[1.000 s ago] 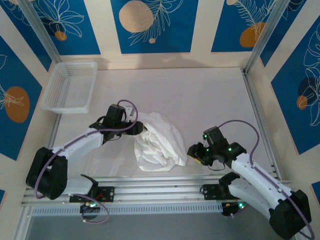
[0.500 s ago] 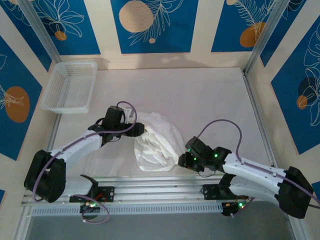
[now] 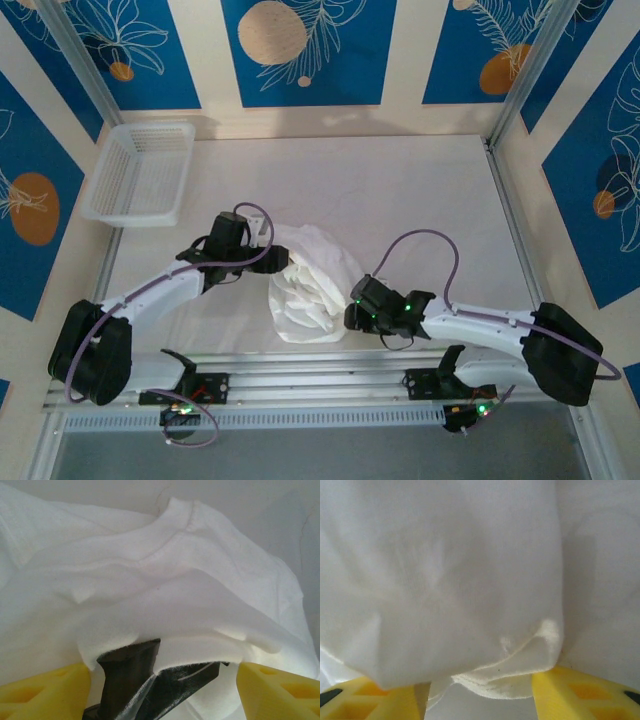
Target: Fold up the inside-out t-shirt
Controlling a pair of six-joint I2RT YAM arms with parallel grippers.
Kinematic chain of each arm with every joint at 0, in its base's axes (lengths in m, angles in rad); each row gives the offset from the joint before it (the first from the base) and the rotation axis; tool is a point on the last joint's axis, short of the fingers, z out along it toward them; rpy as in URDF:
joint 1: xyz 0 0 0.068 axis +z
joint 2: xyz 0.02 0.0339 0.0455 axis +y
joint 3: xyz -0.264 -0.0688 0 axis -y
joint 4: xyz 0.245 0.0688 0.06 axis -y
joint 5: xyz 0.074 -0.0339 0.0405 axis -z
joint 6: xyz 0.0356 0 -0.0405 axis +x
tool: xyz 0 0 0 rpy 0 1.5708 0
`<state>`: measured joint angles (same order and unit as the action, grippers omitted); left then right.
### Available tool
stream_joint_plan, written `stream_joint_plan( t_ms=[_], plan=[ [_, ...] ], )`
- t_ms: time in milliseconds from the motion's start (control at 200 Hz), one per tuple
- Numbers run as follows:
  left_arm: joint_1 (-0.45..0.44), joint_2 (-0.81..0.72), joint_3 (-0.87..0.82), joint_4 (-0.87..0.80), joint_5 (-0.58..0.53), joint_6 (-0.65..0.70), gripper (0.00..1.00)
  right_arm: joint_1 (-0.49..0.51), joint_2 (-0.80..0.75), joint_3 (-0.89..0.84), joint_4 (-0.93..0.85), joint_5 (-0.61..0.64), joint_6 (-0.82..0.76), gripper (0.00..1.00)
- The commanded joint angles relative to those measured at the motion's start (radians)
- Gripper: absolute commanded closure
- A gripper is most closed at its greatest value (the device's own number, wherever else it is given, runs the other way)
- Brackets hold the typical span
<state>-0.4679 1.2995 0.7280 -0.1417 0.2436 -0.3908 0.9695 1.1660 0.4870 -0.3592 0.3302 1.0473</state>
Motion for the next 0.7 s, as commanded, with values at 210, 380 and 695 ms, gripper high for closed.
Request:
stream_joint_plan(
  t_ms=[210, 380, 695],
  plan=[
    [0.000, 0.015, 0.002, 0.015, 0.026, 0.006, 0.23, 0.018, 0.080, 0.073, -0.035, 0.044, -0.026, 0.44],
    [0.000, 0.023, 0.008, 0.017, 0.032, 0.008, 0.23, 0.029, 0.041, 0.114, -0.167, 0.035, 0.003, 0.45],
    [0.000, 0.028, 0.002, 0.022, 0.032, 0.008, 0.23, 0.120, 0.066, 0.232, -0.351, 0.121, 0.076, 0.60]
  ],
)
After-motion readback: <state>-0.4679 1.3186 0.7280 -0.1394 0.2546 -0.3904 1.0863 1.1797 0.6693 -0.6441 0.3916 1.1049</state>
